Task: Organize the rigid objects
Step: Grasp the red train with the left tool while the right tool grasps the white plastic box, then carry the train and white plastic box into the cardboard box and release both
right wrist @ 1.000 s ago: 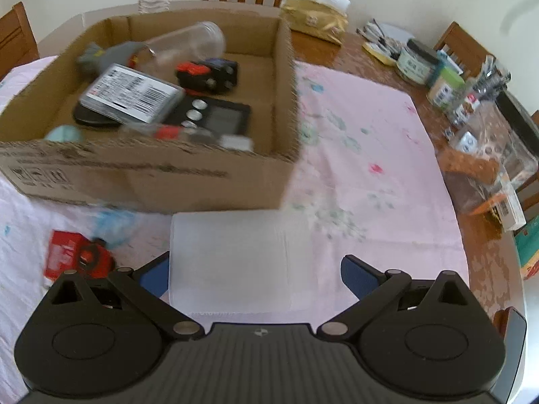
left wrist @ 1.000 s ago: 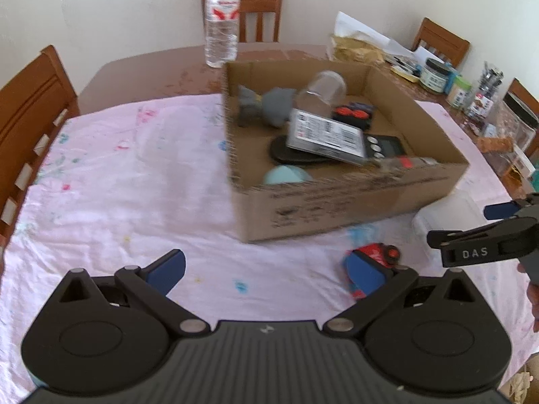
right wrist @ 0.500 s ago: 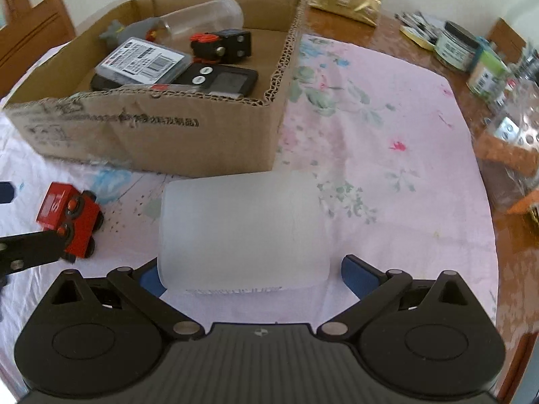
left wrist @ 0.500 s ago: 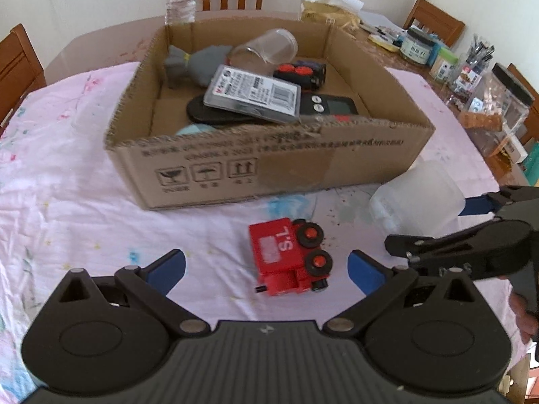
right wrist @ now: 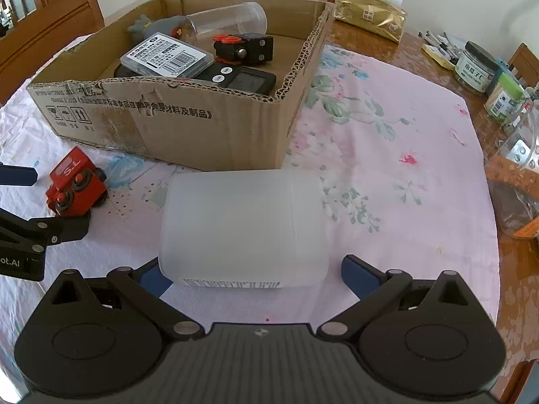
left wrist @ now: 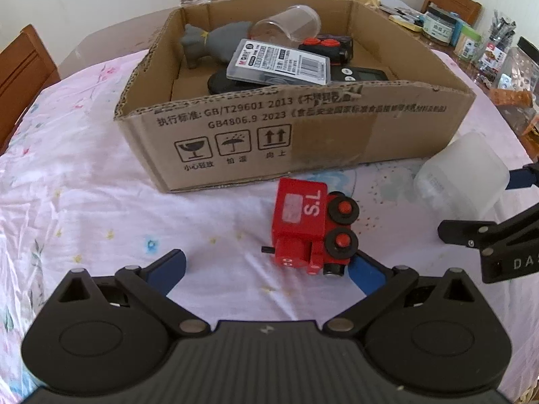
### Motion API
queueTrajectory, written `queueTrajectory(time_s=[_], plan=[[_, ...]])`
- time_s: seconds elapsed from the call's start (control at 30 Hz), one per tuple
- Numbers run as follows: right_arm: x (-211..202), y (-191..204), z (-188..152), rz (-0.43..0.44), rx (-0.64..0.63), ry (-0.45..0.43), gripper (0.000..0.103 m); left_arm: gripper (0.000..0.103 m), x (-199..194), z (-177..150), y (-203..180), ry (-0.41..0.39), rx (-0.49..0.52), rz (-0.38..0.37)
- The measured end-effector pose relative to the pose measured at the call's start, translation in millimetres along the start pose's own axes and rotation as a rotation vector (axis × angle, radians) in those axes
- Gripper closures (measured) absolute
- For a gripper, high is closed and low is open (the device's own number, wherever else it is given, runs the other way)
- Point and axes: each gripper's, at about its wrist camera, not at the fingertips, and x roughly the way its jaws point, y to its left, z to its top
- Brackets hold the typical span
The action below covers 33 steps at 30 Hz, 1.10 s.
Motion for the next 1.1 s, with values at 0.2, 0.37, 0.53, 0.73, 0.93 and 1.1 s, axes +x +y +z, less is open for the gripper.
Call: queueTrajectory(time_s=[0.2, 0.37, 0.53, 0.73, 0.93, 1.1], plan=[[-1.0, -0.1, -1.8, 0.002, -0.002, -0.006, 0.000, 0.024, 0.3, 4.5, -9.7, -0.061, 0.058, -0.044], [-0.7, 0.3, 0.9, -0.002, 0.003, 0.011, 0.000, 0.039, 2.7, 9.0, -17.5, -0.075, 0.083, -0.060], [-6.6, 5.1, 8.8, -0.013, -0.007, 0.009, 0.000, 0.040, 5.1, 8.2, -17.1, -0.078, 0.083, -0.061], [-3.1, 13.6, 22.6, -0.035, -0.052, 0.030, 0.005, 0.048, 6.9, 10.7, -17.4, -0.075, 0.098, -0.072], [-3.6, 16.8, 26.5, -0.034, -0.077, 0.059, 0.016, 0.054, 5.9, 14.1, -15.4, -0.052, 0.112, -0.097], [-10.6, 17.5, 24.8, -0.022, -0.093, 0.058, 0.016, 0.055, 1.5, 12.9, -12.2, -0.045, 0.157, -0.130]])
